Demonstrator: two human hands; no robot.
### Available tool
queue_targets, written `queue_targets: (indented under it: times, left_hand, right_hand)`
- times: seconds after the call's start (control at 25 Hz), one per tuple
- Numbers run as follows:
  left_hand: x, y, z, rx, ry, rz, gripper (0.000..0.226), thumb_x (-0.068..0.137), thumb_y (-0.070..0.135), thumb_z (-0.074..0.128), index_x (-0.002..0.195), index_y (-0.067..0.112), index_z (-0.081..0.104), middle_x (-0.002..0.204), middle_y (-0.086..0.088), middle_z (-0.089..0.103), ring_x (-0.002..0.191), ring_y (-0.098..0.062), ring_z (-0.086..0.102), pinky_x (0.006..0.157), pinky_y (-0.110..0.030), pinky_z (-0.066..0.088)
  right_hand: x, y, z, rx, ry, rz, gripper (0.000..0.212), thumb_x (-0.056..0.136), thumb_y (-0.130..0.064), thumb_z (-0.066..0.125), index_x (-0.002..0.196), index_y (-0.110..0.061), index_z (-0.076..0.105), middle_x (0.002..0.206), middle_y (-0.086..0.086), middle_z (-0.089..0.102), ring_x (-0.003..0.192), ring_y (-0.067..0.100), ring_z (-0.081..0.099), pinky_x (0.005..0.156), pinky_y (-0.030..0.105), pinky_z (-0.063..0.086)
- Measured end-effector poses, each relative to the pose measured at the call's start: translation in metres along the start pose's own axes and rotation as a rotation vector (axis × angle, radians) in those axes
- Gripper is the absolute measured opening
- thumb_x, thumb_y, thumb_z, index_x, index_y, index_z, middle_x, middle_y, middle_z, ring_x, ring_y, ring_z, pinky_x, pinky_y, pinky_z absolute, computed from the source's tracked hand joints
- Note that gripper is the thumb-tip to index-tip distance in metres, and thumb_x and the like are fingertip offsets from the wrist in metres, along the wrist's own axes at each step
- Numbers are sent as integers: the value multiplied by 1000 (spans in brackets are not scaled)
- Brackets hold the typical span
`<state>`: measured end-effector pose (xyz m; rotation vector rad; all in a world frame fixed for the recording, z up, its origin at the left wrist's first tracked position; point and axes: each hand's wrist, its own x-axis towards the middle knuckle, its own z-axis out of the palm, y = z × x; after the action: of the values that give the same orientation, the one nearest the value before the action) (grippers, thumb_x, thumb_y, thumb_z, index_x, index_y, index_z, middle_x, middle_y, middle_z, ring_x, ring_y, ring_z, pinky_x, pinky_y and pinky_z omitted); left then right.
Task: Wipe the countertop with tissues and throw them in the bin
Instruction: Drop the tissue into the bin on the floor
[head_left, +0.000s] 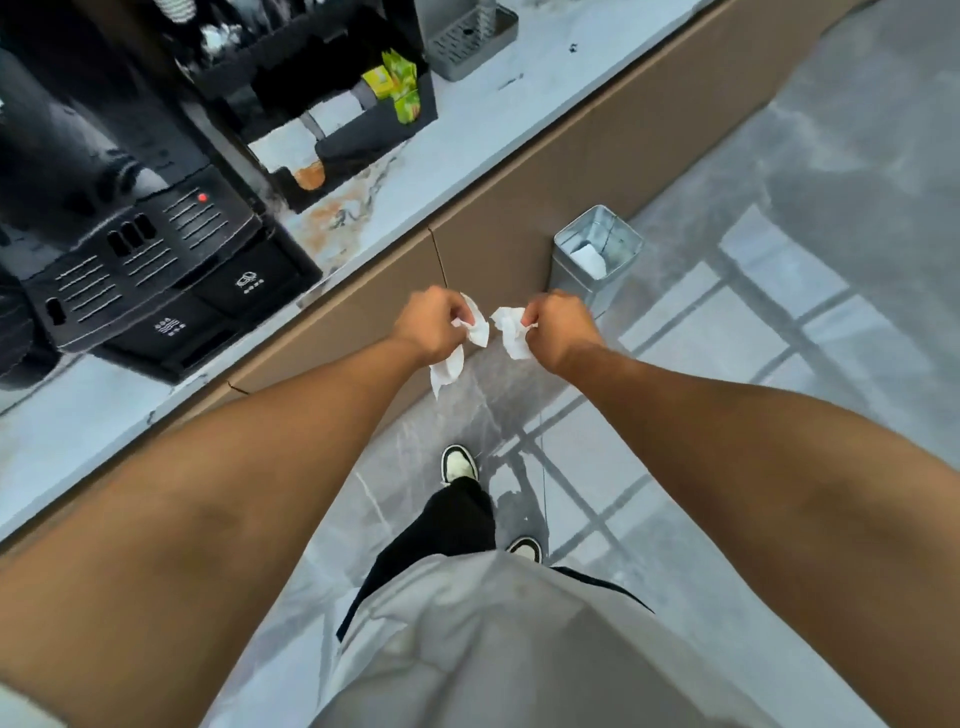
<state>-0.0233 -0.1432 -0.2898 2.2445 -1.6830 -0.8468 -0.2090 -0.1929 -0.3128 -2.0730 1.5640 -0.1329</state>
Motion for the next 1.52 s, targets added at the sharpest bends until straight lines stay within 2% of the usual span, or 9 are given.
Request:
queue_targets:
  times: [0.16, 0.4, 0.56, 0.68, 0.84, 1.12, 1.28, 1.4, 1.52]
  left_hand:
    - [58, 43, 21, 23, -73, 118, 24, 85, 4, 60, 98, 17, 76, 100, -4, 71, 90, -21, 62, 74, -23, 40]
    - [175, 87, 44, -28, -125, 177, 20, 83, 2, 65, 94, 13, 78, 105, -8, 74, 98, -24, 67, 76, -23, 41]
    - [249, 109, 45, -87, -169, 148, 19, 83, 1, 65, 89, 15, 76, 107, -7, 73, 98, -22, 68, 75, -23, 46]
    - [286, 121, 44, -112, -183, 122, 22, 81, -1, 63, 83, 18, 74, 104, -5, 72, 87, -21, 66, 64, -24, 47]
    - [327, 132, 45, -163, -215, 65, 26, 80, -3, 61, 80, 21, 70, 103, -5, 72, 86, -22, 68, 67, -32, 56]
    - [373, 145, 64, -225, -186, -117, 25, 80, -2, 61, 86, 18, 75, 96, -2, 74, 88, -24, 70, 57, -21, 43]
    - [396, 161, 81, -269, -118, -256, 26, 83, -3, 59, 95, 11, 77, 105, -7, 75, 100, -24, 68, 78, -21, 45]
    - [417, 188, 94, -371, -30, -395, 27, 85, -5, 58, 100, 7, 77, 110, -9, 74, 106, -25, 67, 87, -22, 47]
    - [440, 216, 111, -432, 60, -522, 30, 84, -6, 57, 101, 7, 78, 114, -9, 73, 112, -24, 65, 95, -23, 48]
  right_hand:
    - [28, 45, -23, 10, 14, 96, 24, 84, -2, 58, 101, -13, 69, 116, 15, 62, 104, 34, 62, 90, 32, 49]
    - [101, 95, -55, 26, 28, 227, 23, 84, -2, 58, 102, -10, 70, 112, 17, 63, 102, 35, 62, 90, 37, 53]
    - [154, 114, -79, 27, 6, 310, 25, 82, 0, 55, 97, -10, 71, 107, 18, 64, 95, 36, 63, 85, 42, 56]
    - [188, 124, -93, 32, 6, 345, 23, 79, -1, 54, 91, -12, 70, 103, 17, 66, 95, 36, 63, 81, 36, 54]
    - [234, 138, -105, 27, -7, 381, 20, 79, -2, 54, 88, -12, 70, 101, 17, 67, 94, 35, 64, 78, 32, 51]
    - [310, 178, -113, 72, -128, 391, 20, 76, -1, 55, 76, -17, 68, 92, 12, 70, 84, 29, 67, 69, 27, 51]
    - [368, 214, -125, 29, -207, 320, 20, 78, -1, 59, 85, -13, 73, 98, 9, 70, 87, 25, 65, 71, 22, 46]
    - [416, 235, -138, 32, -295, 268, 21, 82, -3, 61, 88, -17, 75, 99, 6, 73, 76, 19, 61, 68, 18, 46]
    - [455, 253, -148, -7, -385, 193, 24, 83, -4, 57, 87, -19, 75, 99, 2, 74, 78, 17, 63, 69, 16, 45]
